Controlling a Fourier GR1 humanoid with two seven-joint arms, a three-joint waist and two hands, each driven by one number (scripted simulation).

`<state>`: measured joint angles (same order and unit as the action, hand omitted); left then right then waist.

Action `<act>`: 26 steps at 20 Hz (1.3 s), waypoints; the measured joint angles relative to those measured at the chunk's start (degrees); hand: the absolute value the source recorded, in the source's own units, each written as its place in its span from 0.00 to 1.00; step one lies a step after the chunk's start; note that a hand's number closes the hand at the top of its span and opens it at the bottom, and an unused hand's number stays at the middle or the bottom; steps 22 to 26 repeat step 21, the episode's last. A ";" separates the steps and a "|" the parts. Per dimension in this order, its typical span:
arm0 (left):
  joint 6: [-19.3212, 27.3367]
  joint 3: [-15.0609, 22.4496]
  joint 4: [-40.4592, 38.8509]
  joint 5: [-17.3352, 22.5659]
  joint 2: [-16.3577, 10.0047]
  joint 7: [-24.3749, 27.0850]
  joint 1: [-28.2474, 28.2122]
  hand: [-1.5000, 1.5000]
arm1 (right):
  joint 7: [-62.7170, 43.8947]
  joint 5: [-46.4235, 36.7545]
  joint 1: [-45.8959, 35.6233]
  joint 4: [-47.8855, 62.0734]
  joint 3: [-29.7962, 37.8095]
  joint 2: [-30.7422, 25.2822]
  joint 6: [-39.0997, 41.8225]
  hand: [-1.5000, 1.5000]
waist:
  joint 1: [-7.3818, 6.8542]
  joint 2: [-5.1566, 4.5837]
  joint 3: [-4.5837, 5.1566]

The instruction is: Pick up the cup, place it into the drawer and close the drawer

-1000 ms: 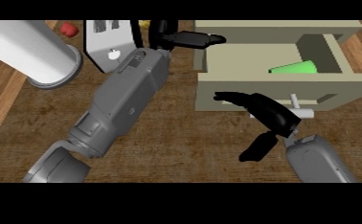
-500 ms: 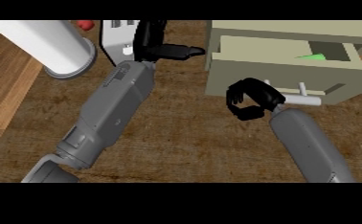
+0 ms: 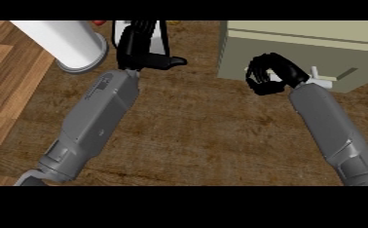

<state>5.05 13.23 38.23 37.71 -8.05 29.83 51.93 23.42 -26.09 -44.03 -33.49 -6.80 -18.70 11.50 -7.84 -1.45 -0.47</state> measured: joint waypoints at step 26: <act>-6.17 0.48 5.03 1.16 -3.45 -2.36 -4.13 0.00 | 0.98 8.94 1.05 -0.81 4.66 -3.32 13.74 1.00 | -2.81 -0.75 -0.68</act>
